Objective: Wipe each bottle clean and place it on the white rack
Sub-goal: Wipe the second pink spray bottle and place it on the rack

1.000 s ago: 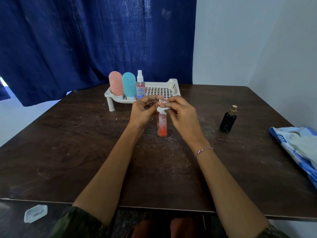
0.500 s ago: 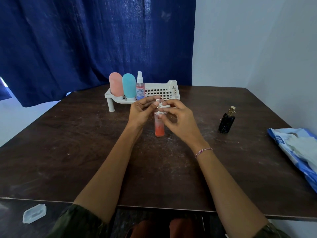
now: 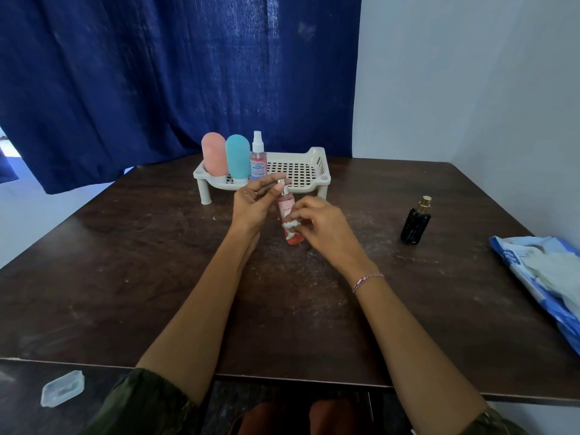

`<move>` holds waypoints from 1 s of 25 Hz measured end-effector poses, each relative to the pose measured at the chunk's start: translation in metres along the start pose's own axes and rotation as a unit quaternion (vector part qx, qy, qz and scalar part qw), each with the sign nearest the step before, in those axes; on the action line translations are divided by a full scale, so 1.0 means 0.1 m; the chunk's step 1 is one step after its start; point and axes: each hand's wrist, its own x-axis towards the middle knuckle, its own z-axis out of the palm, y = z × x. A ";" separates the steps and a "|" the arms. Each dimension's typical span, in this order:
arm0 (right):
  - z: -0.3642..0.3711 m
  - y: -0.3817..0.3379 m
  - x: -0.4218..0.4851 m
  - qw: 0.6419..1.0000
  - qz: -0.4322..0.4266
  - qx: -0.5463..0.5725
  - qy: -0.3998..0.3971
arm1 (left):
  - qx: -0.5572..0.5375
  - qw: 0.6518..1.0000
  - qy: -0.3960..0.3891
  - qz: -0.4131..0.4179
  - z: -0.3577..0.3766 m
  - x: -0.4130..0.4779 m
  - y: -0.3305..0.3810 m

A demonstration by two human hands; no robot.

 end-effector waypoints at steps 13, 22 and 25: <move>-0.09 0.16 0.00 0.995 0.056 0.029 -0.075 | -0.014 1.000 -0.018 0.001 -0.03 0.01 -0.01; -0.06 0.06 0.01 1.000 0.007 0.015 0.023 | -0.003 0.998 -0.061 0.021 0.00 0.00 0.00; -0.02 0.01 0.01 0.998 0.001 -0.001 0.070 | 0.016 0.997 -0.070 0.025 0.02 -0.01 0.02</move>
